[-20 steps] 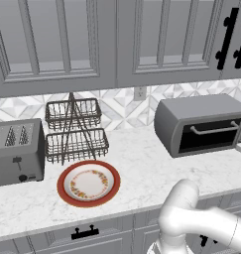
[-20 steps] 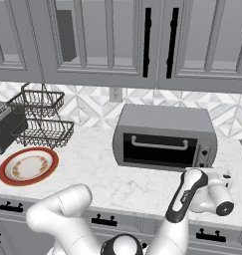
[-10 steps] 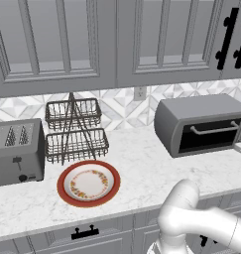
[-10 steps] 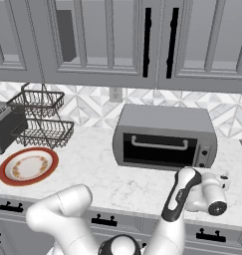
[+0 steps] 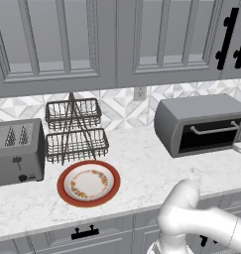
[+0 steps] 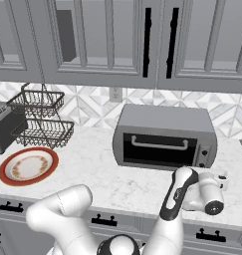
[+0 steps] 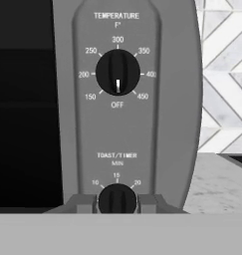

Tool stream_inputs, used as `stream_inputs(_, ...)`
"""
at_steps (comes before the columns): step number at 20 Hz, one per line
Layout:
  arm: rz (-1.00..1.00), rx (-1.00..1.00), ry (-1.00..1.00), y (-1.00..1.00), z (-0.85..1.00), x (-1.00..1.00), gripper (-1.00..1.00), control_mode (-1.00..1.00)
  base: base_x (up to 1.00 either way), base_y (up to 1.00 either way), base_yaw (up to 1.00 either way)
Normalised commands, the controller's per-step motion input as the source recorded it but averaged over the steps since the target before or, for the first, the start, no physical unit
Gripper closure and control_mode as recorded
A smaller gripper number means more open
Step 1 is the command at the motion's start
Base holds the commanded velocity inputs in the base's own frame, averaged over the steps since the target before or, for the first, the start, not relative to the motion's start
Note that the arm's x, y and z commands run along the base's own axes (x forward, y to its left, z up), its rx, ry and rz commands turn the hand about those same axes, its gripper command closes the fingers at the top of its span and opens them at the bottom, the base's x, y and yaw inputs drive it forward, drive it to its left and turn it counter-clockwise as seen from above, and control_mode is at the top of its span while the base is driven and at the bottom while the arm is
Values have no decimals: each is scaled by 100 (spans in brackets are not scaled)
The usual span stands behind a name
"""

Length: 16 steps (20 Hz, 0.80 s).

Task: Pick up the kebab skewer and baguette bread, and place them inside the toaster oven. Close the toaster oven door and start by setting the timer.

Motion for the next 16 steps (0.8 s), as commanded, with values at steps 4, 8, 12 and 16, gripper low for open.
stream_inputs(4, 0, 5, 0, 0, 0, 0, 100, -100, 0, 0, 0)
stream_inputs(8, 0, 14, -2, 0, 0, 0, 100, -100, 0, 0, 0)
stream_inputs(12, 0, 16, -4, 0, 0, 0, 100, -100, 0, 0, 0)
stream_inputs(16, 0, 17, -5, 0, 0, 0, 100, -100, 0, 0, 0)
